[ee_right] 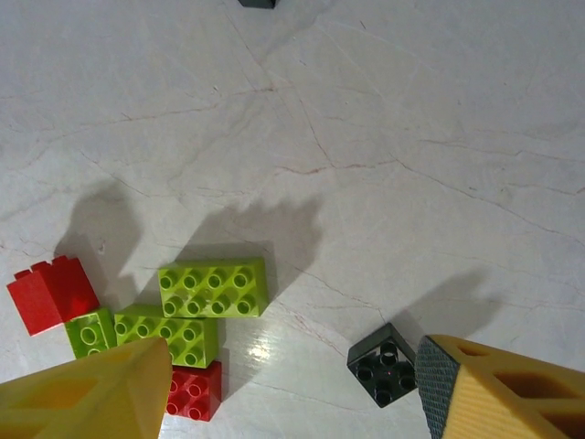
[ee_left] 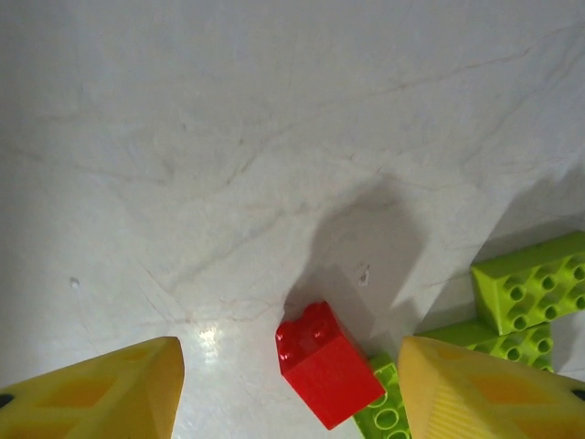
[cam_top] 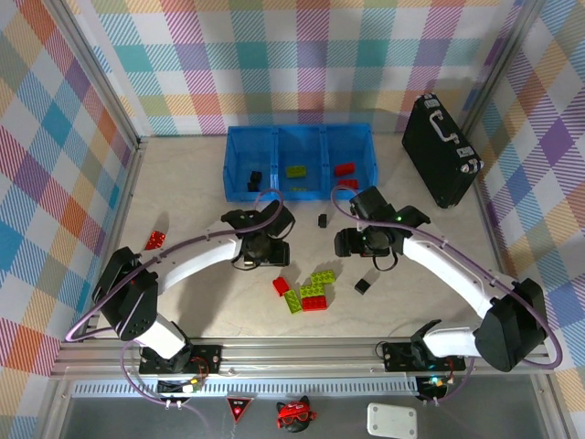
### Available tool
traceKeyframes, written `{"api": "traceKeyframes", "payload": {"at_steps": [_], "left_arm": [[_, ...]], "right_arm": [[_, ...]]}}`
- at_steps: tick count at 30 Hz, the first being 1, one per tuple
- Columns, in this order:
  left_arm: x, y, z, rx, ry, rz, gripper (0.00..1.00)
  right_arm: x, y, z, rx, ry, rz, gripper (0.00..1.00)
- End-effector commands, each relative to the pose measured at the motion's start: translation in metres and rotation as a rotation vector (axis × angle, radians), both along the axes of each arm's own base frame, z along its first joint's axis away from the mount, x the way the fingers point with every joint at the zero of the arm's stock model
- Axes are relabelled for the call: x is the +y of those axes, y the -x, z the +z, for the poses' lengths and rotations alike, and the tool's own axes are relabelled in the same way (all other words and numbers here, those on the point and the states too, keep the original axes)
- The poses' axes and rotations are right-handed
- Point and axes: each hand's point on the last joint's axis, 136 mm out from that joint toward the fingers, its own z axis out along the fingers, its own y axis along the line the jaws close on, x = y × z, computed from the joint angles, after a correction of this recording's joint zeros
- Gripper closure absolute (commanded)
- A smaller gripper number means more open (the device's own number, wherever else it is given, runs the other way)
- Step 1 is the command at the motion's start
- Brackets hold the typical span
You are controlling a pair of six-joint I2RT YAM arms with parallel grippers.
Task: Sort the legos into containers by color
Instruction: Pick up the lego from the middle-left of the table.
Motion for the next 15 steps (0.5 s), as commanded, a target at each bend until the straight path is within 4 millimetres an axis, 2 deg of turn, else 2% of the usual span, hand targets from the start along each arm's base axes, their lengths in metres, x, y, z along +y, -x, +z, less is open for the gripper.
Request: {"api": "traceKeyframes", "payload": {"at_steps": [1,8,15], "left_arm": [[-0.006,0.005,0.004,-0.031,0.054,0.137,0.37],[0.000,0.025,-0.014,0.003,0.019,0.198,0.38],[-0.007,0.034,-0.023,0.026,0.039,0.210,0.39]], "right_arm": [[0.002,0.002,0.001,-0.009,-0.020,0.001,0.28],[0.009,0.015,-0.013,0.049,-0.061,0.048,0.30],[-0.004,0.032,-0.040,0.142,-0.001,0.013,0.31]]}}
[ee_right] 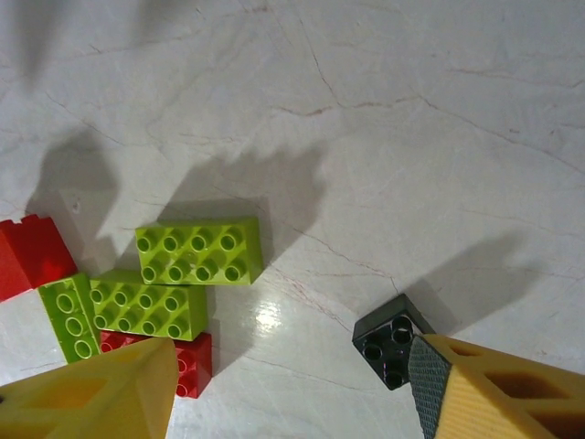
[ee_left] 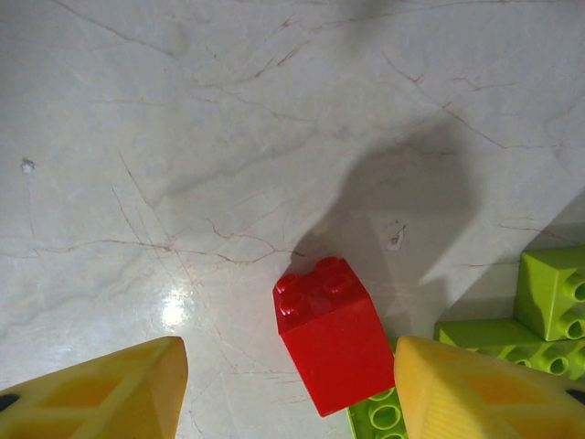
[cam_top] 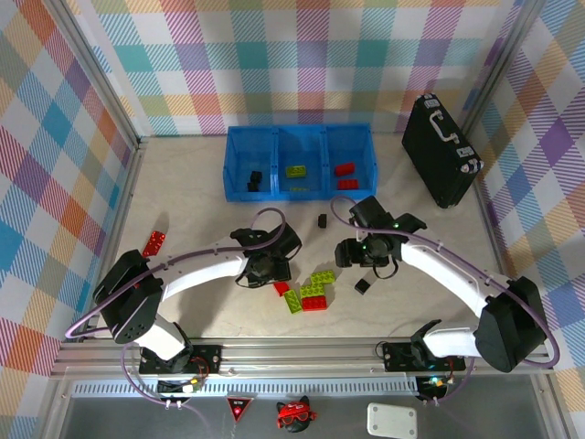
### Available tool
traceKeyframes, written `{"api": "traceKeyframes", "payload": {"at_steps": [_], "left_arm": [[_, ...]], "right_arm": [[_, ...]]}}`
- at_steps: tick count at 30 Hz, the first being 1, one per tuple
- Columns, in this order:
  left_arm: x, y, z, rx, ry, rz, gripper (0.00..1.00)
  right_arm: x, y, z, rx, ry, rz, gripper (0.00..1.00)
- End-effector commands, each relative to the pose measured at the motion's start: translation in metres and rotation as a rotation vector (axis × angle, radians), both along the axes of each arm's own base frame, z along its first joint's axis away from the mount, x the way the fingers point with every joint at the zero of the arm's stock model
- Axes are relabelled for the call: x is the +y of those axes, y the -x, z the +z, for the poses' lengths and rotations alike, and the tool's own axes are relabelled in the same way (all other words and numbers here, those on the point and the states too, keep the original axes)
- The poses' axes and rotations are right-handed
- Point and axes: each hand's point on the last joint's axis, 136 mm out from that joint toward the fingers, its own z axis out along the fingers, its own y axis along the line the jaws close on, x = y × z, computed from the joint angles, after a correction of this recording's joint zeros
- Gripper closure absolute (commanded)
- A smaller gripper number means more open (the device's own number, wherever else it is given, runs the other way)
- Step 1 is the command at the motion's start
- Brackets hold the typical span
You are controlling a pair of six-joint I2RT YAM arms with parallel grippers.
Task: Sort the legos into containers by color
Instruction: Pick up the lego from the middle-left of the table.
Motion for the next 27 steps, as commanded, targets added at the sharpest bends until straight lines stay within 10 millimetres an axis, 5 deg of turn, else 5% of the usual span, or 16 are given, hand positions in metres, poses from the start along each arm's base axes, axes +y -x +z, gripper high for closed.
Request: {"api": "traceKeyframes", "payload": {"at_steps": [1,13,27], "left_arm": [[-0.007,0.002,0.003,-0.015,0.037,0.031,0.39],[-0.018,0.017,-0.033,0.061,0.030,0.046,0.41],[-0.026,0.014,-0.039,0.072,0.031,0.023,0.64]], "right_arm": [[-0.005,0.014,-0.014,0.064,0.016,-0.014,0.32],[-0.010,0.020,-0.021,0.055,0.019,-0.005,0.31],[-0.013,0.022,-0.021,0.051,0.017,-0.024,0.32]]}}
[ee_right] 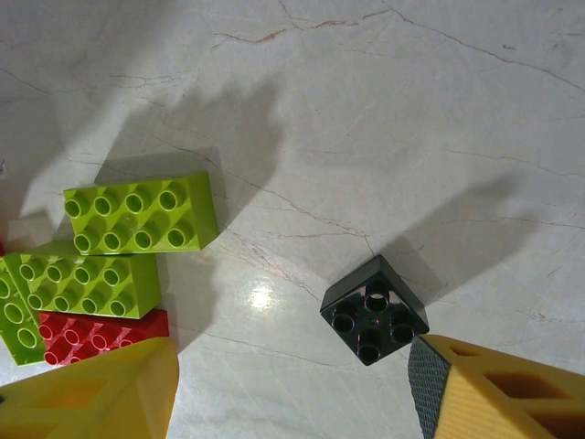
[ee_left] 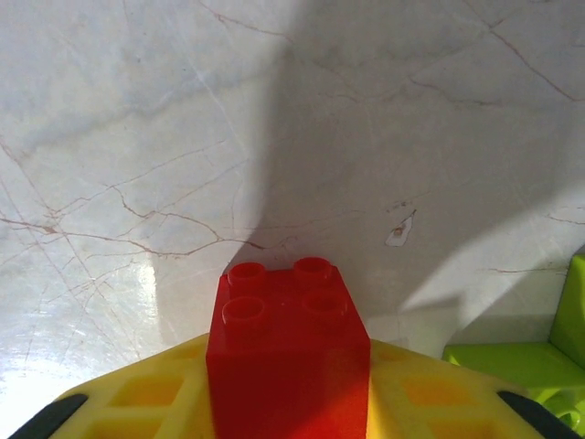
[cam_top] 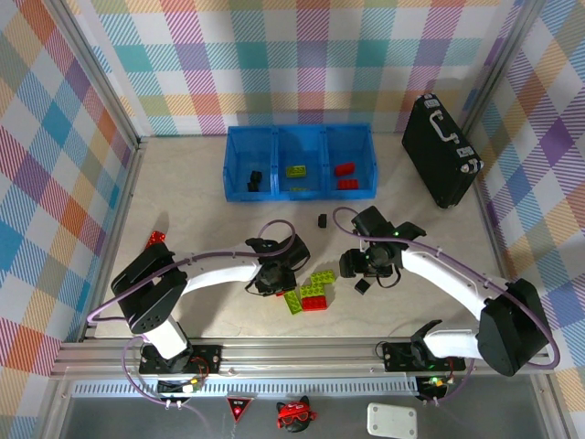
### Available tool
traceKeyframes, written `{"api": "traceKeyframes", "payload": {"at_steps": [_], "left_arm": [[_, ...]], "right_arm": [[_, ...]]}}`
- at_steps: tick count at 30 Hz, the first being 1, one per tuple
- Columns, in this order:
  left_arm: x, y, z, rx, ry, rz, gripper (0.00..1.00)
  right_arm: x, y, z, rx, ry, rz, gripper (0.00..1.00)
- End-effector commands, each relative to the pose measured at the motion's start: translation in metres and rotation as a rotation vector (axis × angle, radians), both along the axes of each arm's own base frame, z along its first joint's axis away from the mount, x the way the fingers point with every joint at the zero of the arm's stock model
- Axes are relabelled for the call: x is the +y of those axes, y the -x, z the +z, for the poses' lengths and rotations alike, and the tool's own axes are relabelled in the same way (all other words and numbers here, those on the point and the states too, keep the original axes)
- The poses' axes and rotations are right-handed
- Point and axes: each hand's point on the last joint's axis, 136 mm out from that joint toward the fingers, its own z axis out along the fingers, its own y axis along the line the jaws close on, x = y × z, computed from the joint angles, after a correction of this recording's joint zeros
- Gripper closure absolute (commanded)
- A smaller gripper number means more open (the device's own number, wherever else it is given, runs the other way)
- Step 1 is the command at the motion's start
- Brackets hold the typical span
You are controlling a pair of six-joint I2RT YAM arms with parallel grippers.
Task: Sort the legos into containers by color
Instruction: Pick up the lego from the middle-left of the table, then place the lego in the container.
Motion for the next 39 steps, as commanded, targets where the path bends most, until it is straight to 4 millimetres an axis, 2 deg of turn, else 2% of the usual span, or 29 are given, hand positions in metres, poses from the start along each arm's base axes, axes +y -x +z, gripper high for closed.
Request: {"api": "traceKeyframes", "payload": {"at_steps": [1,5,10,14,18,24,29,34,39], "left_arm": [[-0.004,0.001,0.003,-0.001,0.000,-0.018,0.65],[-0.007,-0.004,0.012,-0.024,-0.003,-0.040,0.66],[-0.013,-0.017,0.033,-0.078,-0.014,-0.084,0.66],[-0.030,-0.032,0.048,-0.121,0.002,-0.133,0.66],[-0.050,-0.050,0.060,-0.169,-0.001,-0.201,0.66],[-0.084,-0.091,0.080,-0.244,0.020,-0.286,0.66],[-0.112,-0.130,0.096,-0.339,0.074,-0.344,0.66],[-0.138,-0.173,0.113,-0.433,0.128,-0.372,0.66],[-0.165,-0.212,0.142,-0.575,0.164,-0.410,0.66]], "right_arm": [[0.000,0.003,0.002,-0.004,-0.013,-0.012,0.32],[0.000,0.001,0.007,-0.023,-0.019,-0.024,0.32],[-0.014,-0.006,0.014,-0.076,0.023,-0.082,0.31],[-0.022,-0.007,0.015,-0.067,0.027,-0.131,0.31],[-0.041,-0.008,0.017,-0.090,0.087,-0.198,0.31],[-0.062,-0.008,0.031,-0.139,0.117,-0.279,0.31],[-0.070,-0.006,0.042,-0.167,0.119,-0.313,0.30],[-0.074,-0.005,0.055,-0.191,0.120,-0.325,0.30],[-0.074,-0.004,0.061,-0.197,0.109,-0.322,0.30]]}}
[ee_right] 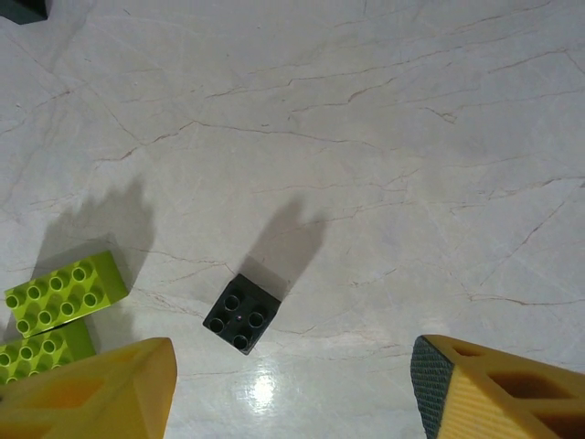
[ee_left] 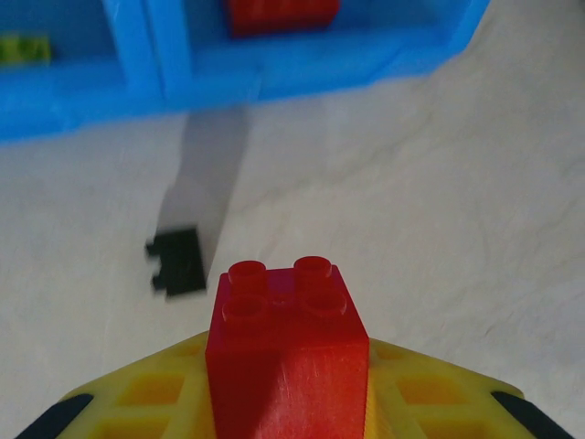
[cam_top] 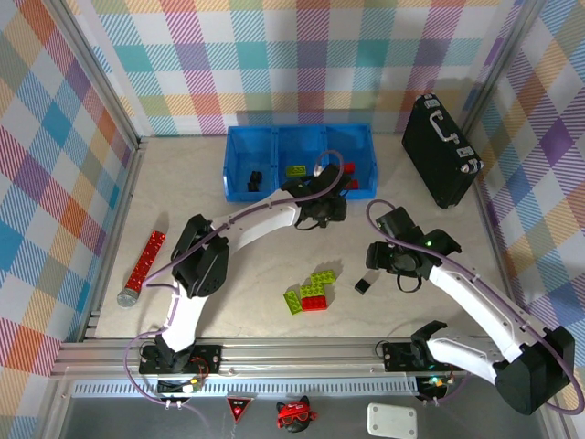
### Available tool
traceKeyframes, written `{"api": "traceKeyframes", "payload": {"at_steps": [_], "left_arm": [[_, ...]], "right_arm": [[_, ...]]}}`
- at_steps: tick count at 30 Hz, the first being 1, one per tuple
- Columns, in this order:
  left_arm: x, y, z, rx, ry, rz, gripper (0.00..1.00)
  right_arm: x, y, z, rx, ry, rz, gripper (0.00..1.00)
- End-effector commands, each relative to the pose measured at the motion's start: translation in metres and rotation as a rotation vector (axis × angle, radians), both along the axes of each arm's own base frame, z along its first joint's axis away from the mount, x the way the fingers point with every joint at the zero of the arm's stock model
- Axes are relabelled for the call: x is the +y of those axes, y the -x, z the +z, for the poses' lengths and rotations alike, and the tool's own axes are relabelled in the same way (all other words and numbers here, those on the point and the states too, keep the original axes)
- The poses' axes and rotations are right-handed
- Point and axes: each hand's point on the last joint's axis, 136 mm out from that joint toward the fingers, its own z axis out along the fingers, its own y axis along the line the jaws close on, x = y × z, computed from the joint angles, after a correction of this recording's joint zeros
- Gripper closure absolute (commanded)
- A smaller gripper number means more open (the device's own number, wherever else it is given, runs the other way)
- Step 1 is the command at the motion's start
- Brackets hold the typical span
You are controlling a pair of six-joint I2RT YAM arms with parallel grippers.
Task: Sort the legos into containers by color
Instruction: Place the lego in the container.
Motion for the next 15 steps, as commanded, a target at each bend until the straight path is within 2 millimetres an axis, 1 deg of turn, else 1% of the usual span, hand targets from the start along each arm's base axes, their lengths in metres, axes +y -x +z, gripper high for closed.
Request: {"api": "traceKeyframes", "payload": {"at_steps": [1,4,7,12,15], "left_arm": [[-0.020,-0.030,0.034,-0.141,0.036,-0.053,0.66],[-0.027,-0.052,0.045,-0.202,0.032,-0.043,0.65],[-0.030,-0.070,0.050,-0.253,0.017,-0.014,0.65],[-0.027,-0.099,0.046,-0.337,-0.045,0.065,0.65],[-0.026,-0.110,0.041,-0.386,-0.068,0.094,0.65]], "right_arm": [[-0.004,0.002,0.012,-0.013,-0.002,-0.022,0.30],[-0.006,0.003,0.013,-0.013,0.002,-0.020,0.31],[-0.007,0.006,0.014,-0.010,0.004,-0.018,0.31],[-0.008,0.009,0.014,-0.008,-0.001,-0.018,0.31],[-0.008,0.010,0.014,-0.006,-0.002,-0.020,0.32]]}}
